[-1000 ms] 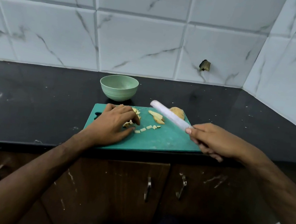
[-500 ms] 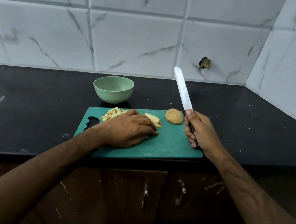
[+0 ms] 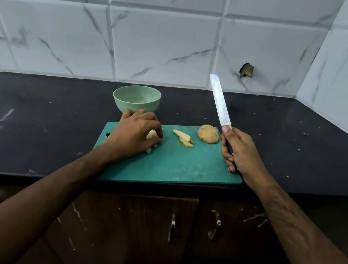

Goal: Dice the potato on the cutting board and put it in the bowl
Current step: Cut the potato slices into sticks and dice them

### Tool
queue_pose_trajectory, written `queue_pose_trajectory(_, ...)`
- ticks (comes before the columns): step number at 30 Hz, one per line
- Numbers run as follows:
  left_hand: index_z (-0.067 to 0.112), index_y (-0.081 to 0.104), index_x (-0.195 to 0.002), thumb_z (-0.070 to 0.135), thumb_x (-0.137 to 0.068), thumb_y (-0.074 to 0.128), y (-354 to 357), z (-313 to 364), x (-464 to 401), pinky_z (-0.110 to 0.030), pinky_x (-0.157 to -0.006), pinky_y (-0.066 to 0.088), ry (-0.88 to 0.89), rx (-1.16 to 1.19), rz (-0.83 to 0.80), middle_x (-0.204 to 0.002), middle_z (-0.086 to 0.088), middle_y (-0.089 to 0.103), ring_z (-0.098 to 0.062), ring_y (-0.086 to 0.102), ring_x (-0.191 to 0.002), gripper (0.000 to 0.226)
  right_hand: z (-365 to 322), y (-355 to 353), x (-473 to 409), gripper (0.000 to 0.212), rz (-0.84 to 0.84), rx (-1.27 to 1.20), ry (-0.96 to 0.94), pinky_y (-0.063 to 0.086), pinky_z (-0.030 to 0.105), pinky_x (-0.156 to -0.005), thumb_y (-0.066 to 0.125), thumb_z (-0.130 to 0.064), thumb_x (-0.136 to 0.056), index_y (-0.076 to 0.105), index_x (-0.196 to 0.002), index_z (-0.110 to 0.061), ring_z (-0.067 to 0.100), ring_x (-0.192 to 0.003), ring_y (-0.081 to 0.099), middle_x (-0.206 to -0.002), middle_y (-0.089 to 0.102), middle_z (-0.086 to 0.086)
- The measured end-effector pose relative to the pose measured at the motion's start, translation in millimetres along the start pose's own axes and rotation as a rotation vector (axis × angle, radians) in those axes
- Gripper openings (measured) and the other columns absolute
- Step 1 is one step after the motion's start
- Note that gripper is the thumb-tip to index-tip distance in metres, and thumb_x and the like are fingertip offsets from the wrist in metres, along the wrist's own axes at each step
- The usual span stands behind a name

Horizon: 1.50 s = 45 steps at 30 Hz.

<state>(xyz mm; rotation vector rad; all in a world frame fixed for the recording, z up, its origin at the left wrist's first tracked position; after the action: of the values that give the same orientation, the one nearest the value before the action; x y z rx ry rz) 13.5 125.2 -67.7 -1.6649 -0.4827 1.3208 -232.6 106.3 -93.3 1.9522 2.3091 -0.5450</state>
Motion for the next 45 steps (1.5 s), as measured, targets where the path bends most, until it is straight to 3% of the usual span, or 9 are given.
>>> queue_pose_trajectory(6, 0.030, 0.073, -0.104, 0.023, -0.096, 0.063, -7.4, 13.4, -24.6, -0.036, -0.079, 0.027, 0.011, -0.055, 0.094, -0.100, 0.010, 0.067, -0.020, 0.062, -0.099, 0.015, 0.6, 0.8, -0.5, 0.039, 0.001, 0.003, 0.000, 0.032, 0.022, -0.036, 0.043, -0.036, -0.109, 0.047, -0.081, -0.010, 0.012, -0.036, 0.029, -0.048, 0.035, 0.001)
queue_pose_trajectory(11, 0.035, 0.061, -0.128, 0.021, -0.093, 0.056, 25.3, 51.9, -46.4, -0.040, -0.088, 0.033, 0.183, -0.206, -0.165, -0.128, 0.009, 0.059, -0.019, 0.054, -0.117, 0.038, 0.7, 0.1, 0.1, 0.039, 0.002, 0.002, -0.001, 0.033, 0.023, -0.036, 0.044, -0.037, -0.109, 0.048, -0.083, -0.009, 0.013, -0.036, 0.029, -0.049, 0.035, 0.000)
queue_pose_trajectory(14, 0.034, 0.062, -0.122, 0.029, -0.095, 0.054, 34.2, 58.9, -51.2, -0.040, -0.090, 0.034, 0.214, -0.271, -0.224, -0.122, 0.011, 0.062, -0.016, 0.057, -0.114, 0.028, -0.3, 0.0, 0.5, 0.038, 0.002, 0.002, -0.003, 0.034, 0.024, -0.036, 0.044, -0.037, -0.109, 0.048, -0.083, -0.009, 0.013, -0.037, 0.029, -0.049, 0.036, -0.001)
queue_pose_trajectory(22, 0.029, 0.057, -0.104, 0.040, -0.083, 0.052, 16.3, 60.1, -37.4, -0.036, -0.074, 0.026, 0.287, -0.168, -0.097, -0.099, 0.010, 0.064, -0.017, 0.061, -0.091, 0.024, 0.0, -0.5, -0.2, 0.038, -0.002, -0.013, -0.006, 0.033, 0.024, -0.037, 0.044, -0.037, -0.109, 0.048, -0.083, -0.010, 0.012, -0.037, 0.028, -0.049, 0.035, 0.000)
queue_pose_trajectory(28, 0.033, 0.061, -0.108, 0.034, -0.087, 0.056, 2.3, 77.6, -2.1, -0.039, -0.087, 0.032, 0.489, -0.026, -0.196, -0.101, 0.015, 0.059, -0.011, 0.053, -0.095, 0.022, 1.6, -2.1, -1.1, 0.038, 0.001, -0.014, 0.001, 0.032, 0.023, -0.037, 0.044, -0.038, -0.109, 0.047, -0.082, -0.011, 0.011, -0.037, 0.029, -0.048, 0.036, -0.001)
queue_pose_trajectory(32, 0.032, 0.062, -0.122, 0.035, -0.094, 0.053, 3.1, 60.7, 15.0, -0.042, -0.091, 0.039, 0.379, 0.040, -0.151, -0.118, 0.014, 0.063, -0.009, 0.059, -0.108, 0.029, 2.0, -0.9, 0.0, 0.037, 0.009, -0.020, 0.021, 0.032, 0.022, -0.037, 0.044, -0.037, -0.109, 0.048, -0.082, -0.011, 0.011, -0.036, 0.028, -0.048, 0.035, -0.001)
queue_pose_trajectory(35, 0.029, 0.065, -0.119, 0.038, -0.097, 0.054, 2.8, 49.0, 24.0, -0.039, -0.086, 0.040, 0.280, 0.137, -0.071, -0.117, 0.013, 0.064, -0.008, 0.060, -0.110, 0.027, 0.9, -3.9, -0.2, 0.035, 0.020, -0.031, 0.067, 0.030, 0.021, -0.036, 0.043, -0.036, -0.109, 0.049, -0.085, -0.011, 0.011, -0.035, 0.028, -0.048, 0.034, -0.001)
queue_pose_trajectory(41, 0.028, 0.070, -0.111, 0.050, -0.095, 0.051, 6.7, 43.9, 23.5, -0.043, -0.087, 0.043, 0.211, 0.202, -0.103, -0.114, 0.011, 0.064, -0.010, 0.061, -0.107, 0.033, -11.2, 13.9, 20.3, 0.032, -0.227, 0.311, 0.268, 0.030, 0.021, -0.036, 0.039, -0.034, -0.109, 0.053, -0.093, -0.010, 0.013, -0.034, 0.035, -0.050, 0.042, -0.001)
queue_pose_trajectory(45, 0.029, 0.071, -0.106, 0.056, -0.093, 0.053, 7.2, 40.1, 23.3, -0.045, -0.088, 0.043, 0.185, 0.256, -0.091, -0.106, 0.012, 0.063, -0.008, 0.060, -0.100, 0.035, -26.7, 34.6, 64.7, 0.033, -0.393, 0.664, 0.309, 0.042, 0.025, -0.045, 0.039, -0.040, -0.109, 0.057, -0.093, -0.018, 0.008, -0.038, 0.047, -0.062, 0.056, -0.002)
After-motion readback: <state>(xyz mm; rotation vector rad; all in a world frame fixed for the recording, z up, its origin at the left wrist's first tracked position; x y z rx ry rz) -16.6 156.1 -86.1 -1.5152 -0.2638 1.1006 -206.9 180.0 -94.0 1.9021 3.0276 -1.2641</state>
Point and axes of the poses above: each hand's wrist, its own x-axis away from the middle knuckle, its own y-axis out of the palm, z = x × y, the point moved 9 cm from there along -x, towards the middle knuckle
